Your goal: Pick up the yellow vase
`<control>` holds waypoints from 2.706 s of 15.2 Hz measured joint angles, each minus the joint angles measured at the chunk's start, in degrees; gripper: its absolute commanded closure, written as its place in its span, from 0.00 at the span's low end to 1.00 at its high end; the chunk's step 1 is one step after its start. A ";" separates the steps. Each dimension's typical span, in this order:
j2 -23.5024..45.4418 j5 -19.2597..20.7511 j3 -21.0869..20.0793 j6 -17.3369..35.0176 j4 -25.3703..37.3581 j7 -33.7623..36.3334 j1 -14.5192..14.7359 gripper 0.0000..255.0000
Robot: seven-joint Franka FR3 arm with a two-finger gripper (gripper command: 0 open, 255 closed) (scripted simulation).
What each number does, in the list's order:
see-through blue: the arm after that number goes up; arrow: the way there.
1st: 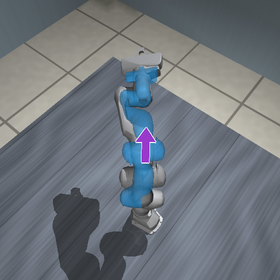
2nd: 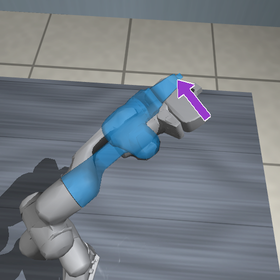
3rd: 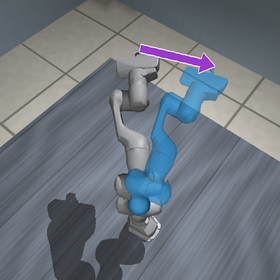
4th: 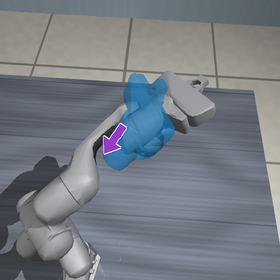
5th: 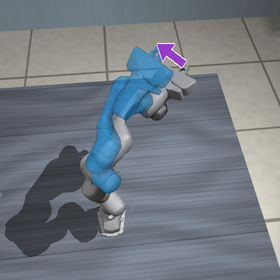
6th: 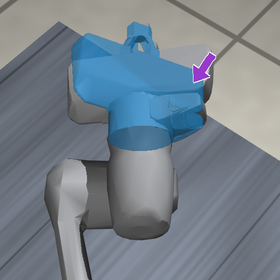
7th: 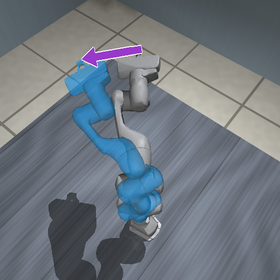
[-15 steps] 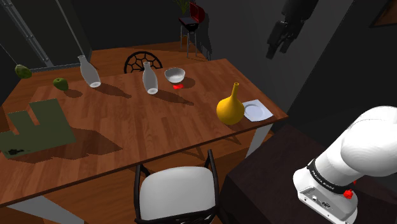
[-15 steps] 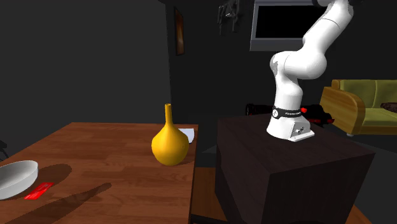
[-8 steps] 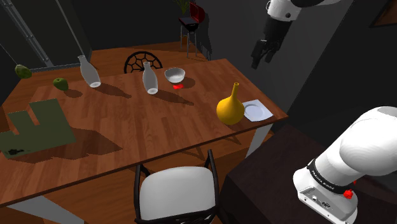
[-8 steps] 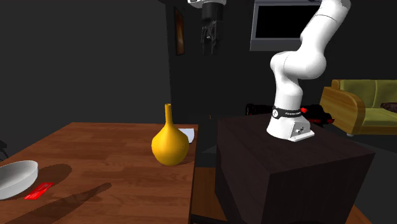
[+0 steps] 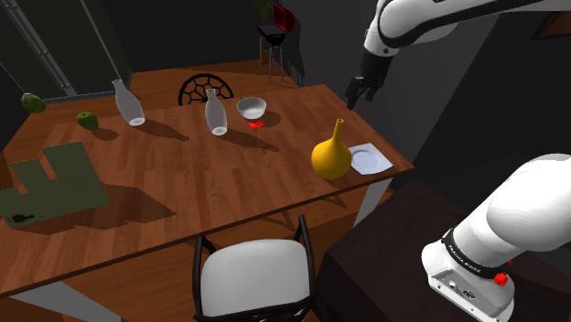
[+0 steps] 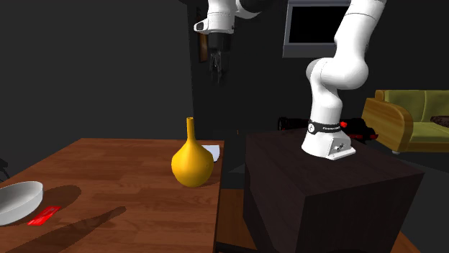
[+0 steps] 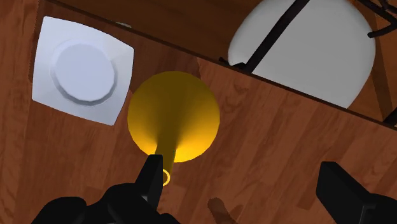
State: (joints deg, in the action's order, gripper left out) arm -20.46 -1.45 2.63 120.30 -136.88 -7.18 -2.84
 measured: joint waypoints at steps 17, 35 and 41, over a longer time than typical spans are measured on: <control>28.47 -0.99 2.86 19.46 9.62 -3.99 -2.30 0.00; 29.87 -1.27 2.80 21.29 9.12 -4.23 -2.35 1.00; 27.01 -0.69 2.93 17.21 10.36 -3.76 -2.26 1.00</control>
State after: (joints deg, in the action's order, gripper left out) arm 6.55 -2.14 5.56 137.50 -126.52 -10.94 -5.10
